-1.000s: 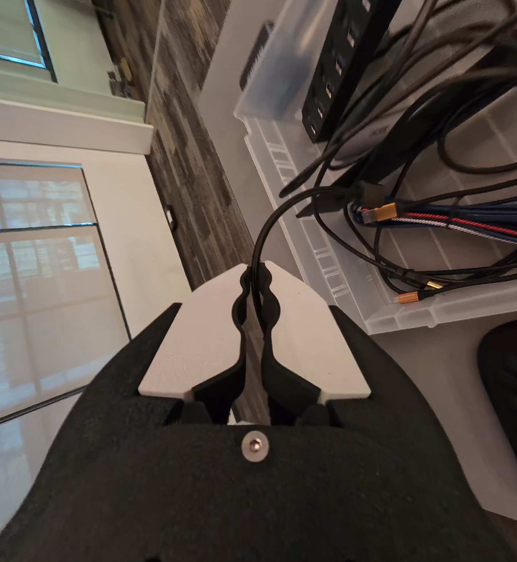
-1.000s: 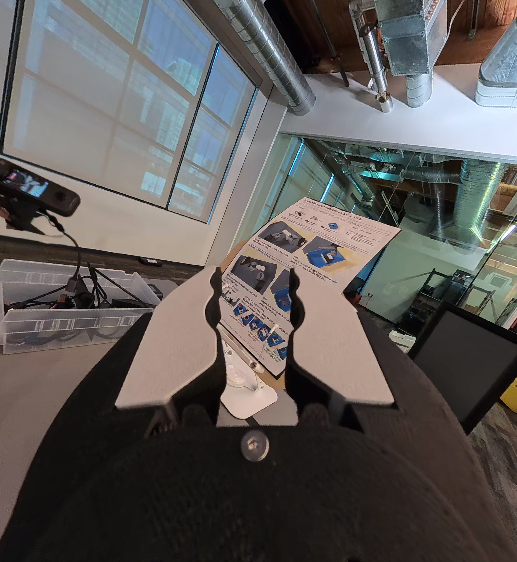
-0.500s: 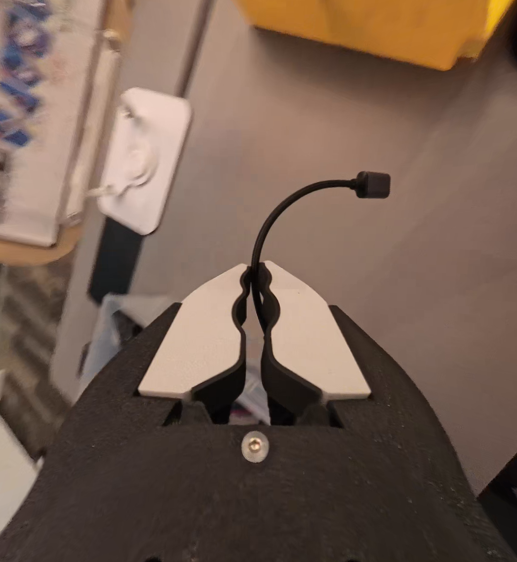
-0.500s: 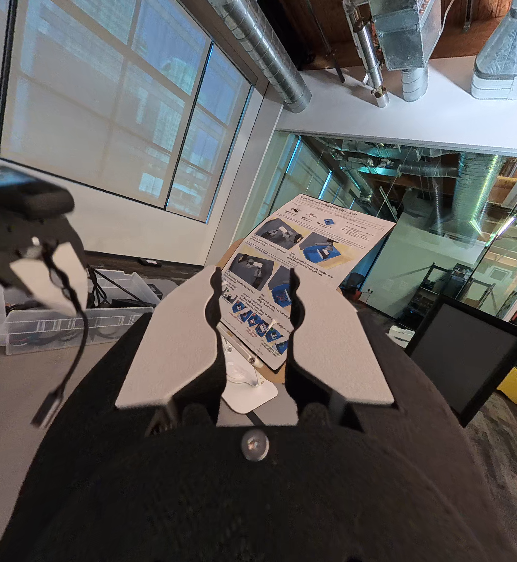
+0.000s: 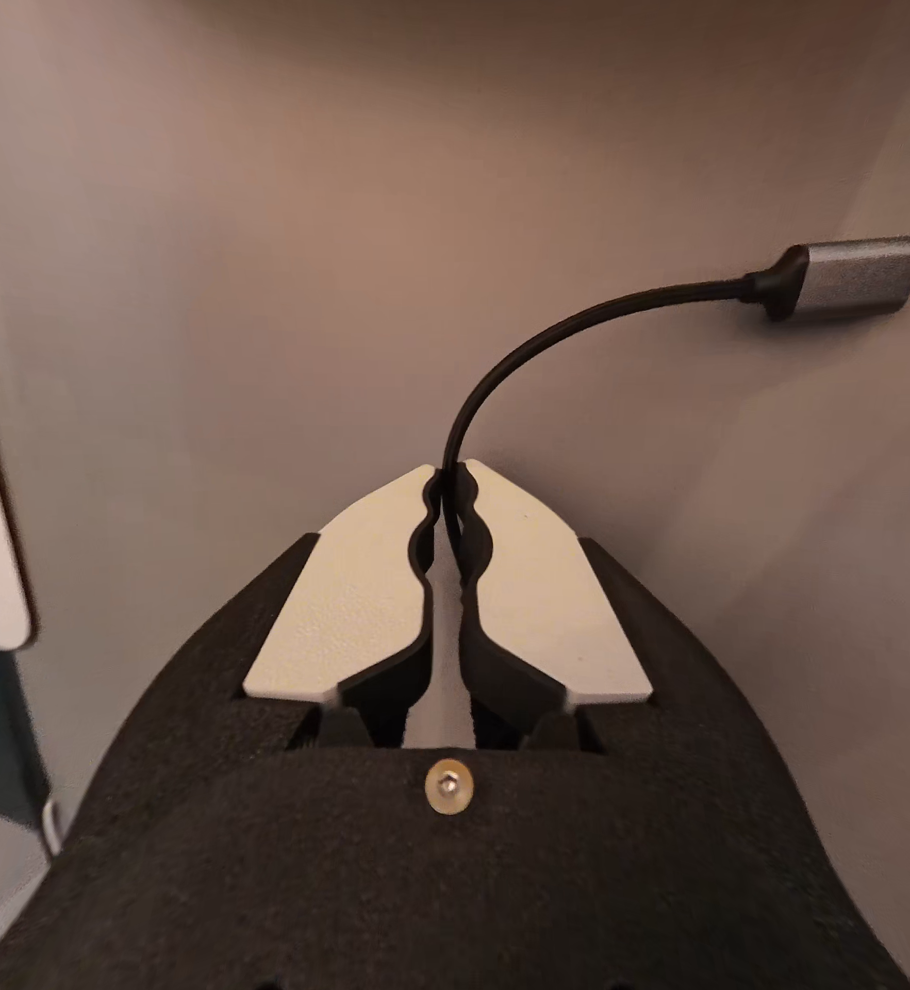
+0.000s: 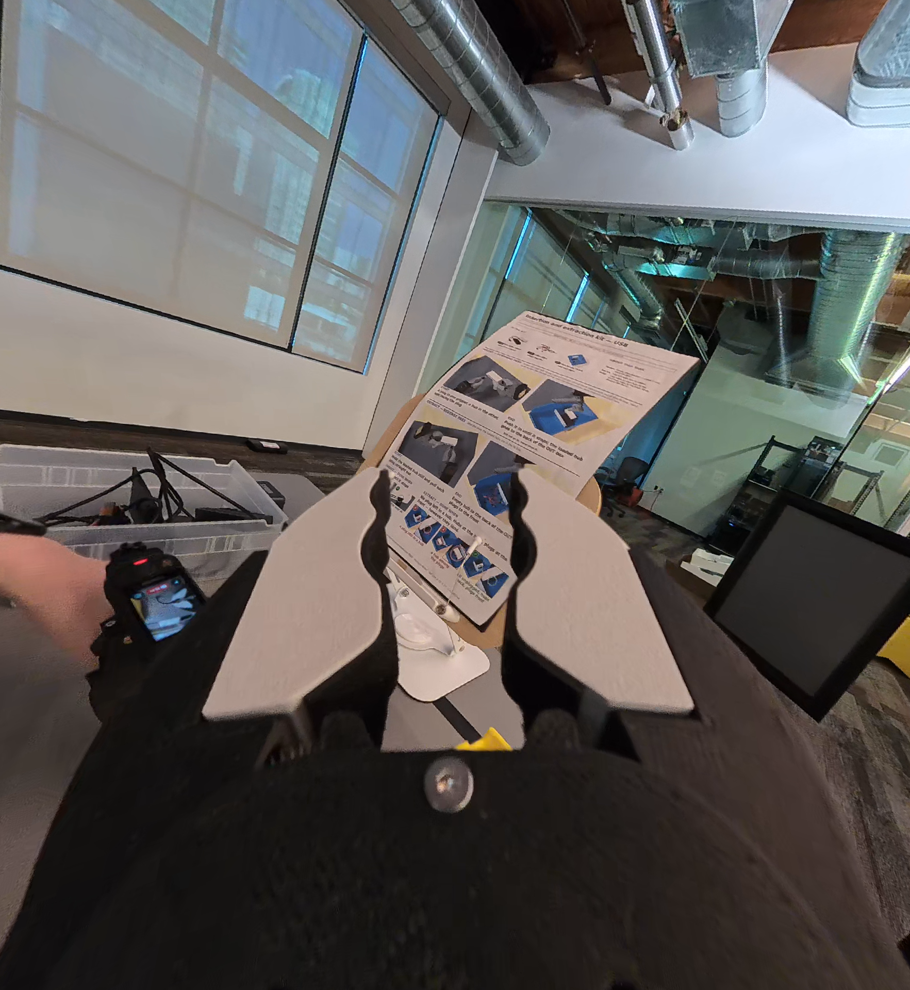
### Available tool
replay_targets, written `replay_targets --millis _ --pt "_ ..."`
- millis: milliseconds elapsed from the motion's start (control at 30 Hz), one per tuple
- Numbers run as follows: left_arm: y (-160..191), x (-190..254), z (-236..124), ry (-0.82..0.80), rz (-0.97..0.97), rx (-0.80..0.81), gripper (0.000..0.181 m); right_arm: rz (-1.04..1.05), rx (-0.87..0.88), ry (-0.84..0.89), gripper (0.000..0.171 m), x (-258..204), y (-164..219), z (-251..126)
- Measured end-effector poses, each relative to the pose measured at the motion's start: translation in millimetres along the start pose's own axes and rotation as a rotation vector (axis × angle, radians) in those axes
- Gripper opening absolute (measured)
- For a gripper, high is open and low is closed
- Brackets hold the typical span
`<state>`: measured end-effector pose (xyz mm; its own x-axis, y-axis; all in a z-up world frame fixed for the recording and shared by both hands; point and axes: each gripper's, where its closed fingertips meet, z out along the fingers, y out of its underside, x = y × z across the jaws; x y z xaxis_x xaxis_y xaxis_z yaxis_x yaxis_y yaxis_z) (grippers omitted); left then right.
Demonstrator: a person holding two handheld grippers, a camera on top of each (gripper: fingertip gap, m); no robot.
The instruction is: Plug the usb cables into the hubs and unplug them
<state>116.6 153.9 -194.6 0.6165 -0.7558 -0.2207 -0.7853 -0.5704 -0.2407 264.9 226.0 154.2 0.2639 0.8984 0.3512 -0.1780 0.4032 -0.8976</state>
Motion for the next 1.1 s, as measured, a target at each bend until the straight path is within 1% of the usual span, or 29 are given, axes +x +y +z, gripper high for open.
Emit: replay_targets --millis 133,233,267,333,400,467,533,633,733,767,800,833,900,1000,1067,1100 --pt "-1 0 13 0.032 -0.041 0.026 0.003 0.012 -0.009 0.018 0.043 7 4 -3" --pt "-3 -6 12 -0.012 -0.065 0.073 0.012 0.026 -0.007 0.028 0.044 12 7 -5" --pt "-4 -6 8 -0.022 -0.073 0.092 0.012 0.032 -0.008 0.031 0.044 13 8 -5" --pt "-8 -1 -5 0.01 -0.106 0.152 0.018 0.038 -0.015 0.034 0.044 15 12 -5" --pt "-9 3 -26 0.035 -0.134 0.212 0.019 0.041 -0.031 0.04 0.044 17 17 -4" --pt "-2 -2 -53 -0.007 -0.145 0.257 0.019 0.045 -0.051 0.048 0.044 19 23 -3" --pt "11 -13 -87 -0.088 -0.15 0.289 0.019 0.04 -0.073 0.055 0.044 21 27 -3" --pt "47 -41 -149 -0.234 -0.19 0.311 0.019 0.027 -0.098 0.064 0.044 21 31 -2" --pt "101 -88 -214 -0.394 -0.265 0.316 0.02 0.013 -0.118 0.069 0.044 20 34 -1" --pt "125 -102 -226 -0.403 -0.297 0.284 0.023 0.007 -0.126 0.072 0.044 20 35 -1" --pt "150 -112 -231 -0.368 -0.331 0.236 0.03 0.001 -0.135 0.074 0.044 20 37 0" --pt "175 -123 -232 -0.341 -0.363 0.182 0.037 -0.005 -0.146 0.077 0.044 19 39 1" --pt "220 -154 -228 -0.372 -0.403 0.12 0.038 -0.017 -0.173 0.083 0.044 19 44 2" --pt "261 -183 -202 -0.325 -0.444 0.107 0.038 -0.049 -0.226 0.093 0.044 17 52 5" --pt "276 -189 -175 -0.247 -0.44 0.099 0.038 -0.081 -0.255 0.094 0.044 14 56 7" --pt "283 -192 -162 -0.237 -0.413 0.083 0.038 -0.102 -0.264 0.099 0.044 13 58 8"
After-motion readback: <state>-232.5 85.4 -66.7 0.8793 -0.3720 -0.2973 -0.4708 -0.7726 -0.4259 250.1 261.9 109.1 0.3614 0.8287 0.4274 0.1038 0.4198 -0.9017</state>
